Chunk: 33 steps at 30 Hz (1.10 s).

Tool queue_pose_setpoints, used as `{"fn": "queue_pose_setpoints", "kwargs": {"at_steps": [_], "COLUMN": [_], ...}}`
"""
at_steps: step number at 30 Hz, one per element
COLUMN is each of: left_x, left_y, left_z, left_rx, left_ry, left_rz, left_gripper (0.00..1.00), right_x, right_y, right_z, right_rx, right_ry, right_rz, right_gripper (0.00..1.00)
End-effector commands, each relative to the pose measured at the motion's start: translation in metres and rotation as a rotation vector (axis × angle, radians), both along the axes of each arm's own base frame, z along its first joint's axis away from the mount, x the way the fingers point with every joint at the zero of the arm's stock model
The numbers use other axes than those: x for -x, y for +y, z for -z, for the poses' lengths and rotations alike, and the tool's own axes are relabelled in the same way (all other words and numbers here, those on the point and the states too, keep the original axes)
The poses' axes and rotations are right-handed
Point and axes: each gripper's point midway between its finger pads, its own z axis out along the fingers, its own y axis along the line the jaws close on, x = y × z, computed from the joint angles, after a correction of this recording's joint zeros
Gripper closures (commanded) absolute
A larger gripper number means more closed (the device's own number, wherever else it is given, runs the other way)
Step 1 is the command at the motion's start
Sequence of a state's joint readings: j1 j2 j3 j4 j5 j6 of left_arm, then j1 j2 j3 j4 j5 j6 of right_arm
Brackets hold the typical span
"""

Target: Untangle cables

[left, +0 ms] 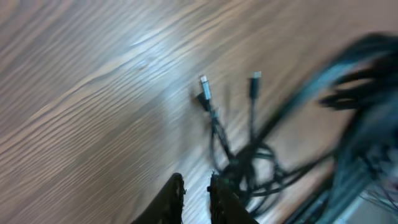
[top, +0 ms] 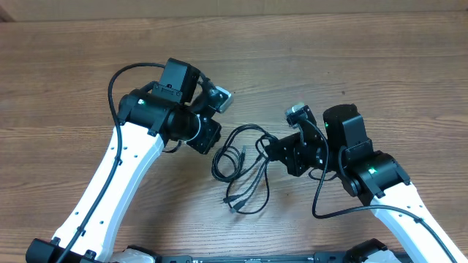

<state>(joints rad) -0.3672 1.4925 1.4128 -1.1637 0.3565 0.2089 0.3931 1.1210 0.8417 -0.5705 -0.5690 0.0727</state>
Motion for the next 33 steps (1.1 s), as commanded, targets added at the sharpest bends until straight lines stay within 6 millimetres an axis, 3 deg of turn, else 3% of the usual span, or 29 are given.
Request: {"fn": "queue_pose_setpoints", "kwargs": {"at_steps": [1,7,12,16,21,28,30,33], "left_x": [0.011,-0.004,0.011,0.016,0.022,0.035,0.038,0.039], "left_y": [-0.025,-0.034,-0.055,-0.061,-0.06,-0.068,-0.07,-0.071], "left_z": [-0.018,-0.027,-0.044,-0.05,-0.049,-0.047,-0.047,-0.047], "left_rx": [0.136,0.17,0.295,0.33,0.325,0.336,0.336,0.335], "left_ry": [-0.04,-0.143,-0.251,-0.324,-0.367,-0.335,-0.33,-0.327], "left_rz": [0.176,0.226,0.486,0.608,0.693,0.73,0.741,0.742], "left_gripper": [0.88,0.87,0.78,0.73,0.62,0.56,0.56,0.71], "right_x": [0.004,0.018,0.032,0.033,0.043,0.049,0.049,0.05], "right_y": [0.001,-0.001,0.014,0.015,0.025,0.035,0.036,0.037], "right_z": [-0.013,-0.003,-0.018,-0.02,-0.036,-0.058,-0.06,-0.062], "right_rx": [-0.032,-0.019,-0.1,-0.111,-0.192,-0.289,-0.297,-0.306], "right_ry": [0.015,0.09,0.049,0.049,-0.003,-0.062,-0.076,-0.075], "right_rz": [0.009,-0.015,-0.154,-0.165,-0.276,-0.369,-0.376,-0.385], "right_gripper": [0.96,0.96,0.96,0.96,0.96,0.96,0.96,0.96]}}
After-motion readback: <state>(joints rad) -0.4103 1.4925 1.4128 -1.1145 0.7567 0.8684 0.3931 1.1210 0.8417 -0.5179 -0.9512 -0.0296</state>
